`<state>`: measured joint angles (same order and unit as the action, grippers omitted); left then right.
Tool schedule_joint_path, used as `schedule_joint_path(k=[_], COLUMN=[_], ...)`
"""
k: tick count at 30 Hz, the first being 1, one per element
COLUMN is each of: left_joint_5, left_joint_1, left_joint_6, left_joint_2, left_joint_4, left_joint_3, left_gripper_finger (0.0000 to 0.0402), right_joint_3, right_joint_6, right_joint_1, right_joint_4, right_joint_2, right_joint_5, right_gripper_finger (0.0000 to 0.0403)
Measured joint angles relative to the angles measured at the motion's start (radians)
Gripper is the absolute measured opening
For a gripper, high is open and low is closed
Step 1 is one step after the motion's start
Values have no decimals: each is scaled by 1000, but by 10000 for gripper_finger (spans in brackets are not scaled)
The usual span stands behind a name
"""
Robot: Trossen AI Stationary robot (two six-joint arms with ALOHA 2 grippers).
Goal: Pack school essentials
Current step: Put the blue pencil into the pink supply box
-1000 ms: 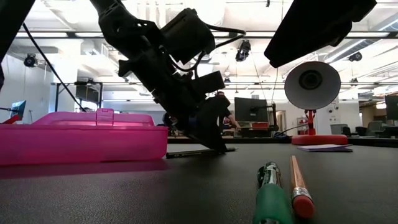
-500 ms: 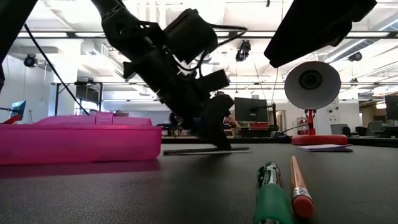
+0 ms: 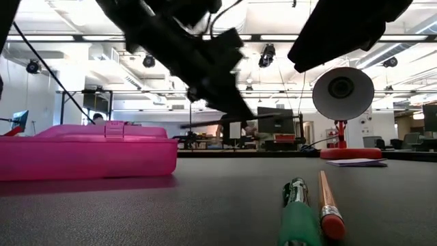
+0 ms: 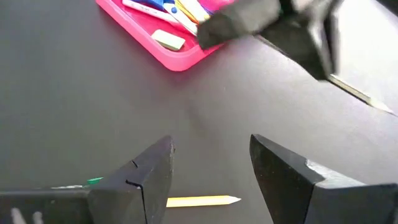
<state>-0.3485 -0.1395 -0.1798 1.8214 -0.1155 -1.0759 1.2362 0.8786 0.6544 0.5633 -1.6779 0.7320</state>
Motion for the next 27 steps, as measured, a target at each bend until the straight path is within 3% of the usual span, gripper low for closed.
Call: schedule_joint_path(k=[9, 14, 19, 27], left_joint_5=[-52, -77, -104, -100], left_joint_1=[-151, -260, -350, -395], left_joint_6=[-225, -405, -484, -611], left_joint_2=[-240, -382, -482, -517], left_joint_4=[263, 255, 256, 255], left_joint_3=[156, 310, 416, 503], left_gripper_finger=[8, 8, 8, 9], right_joint_3=[0, 0, 0, 0], right_joint_6=[0, 0, 0, 0], right_joint_1=[0, 0, 0, 0], right_joint_4=[-12, -29, -30, -31], right_joint_2=[0, 0, 0, 0], right_joint_5=[0, 0, -1, -1], right_gripper_finger=[201, 201, 201, 201])
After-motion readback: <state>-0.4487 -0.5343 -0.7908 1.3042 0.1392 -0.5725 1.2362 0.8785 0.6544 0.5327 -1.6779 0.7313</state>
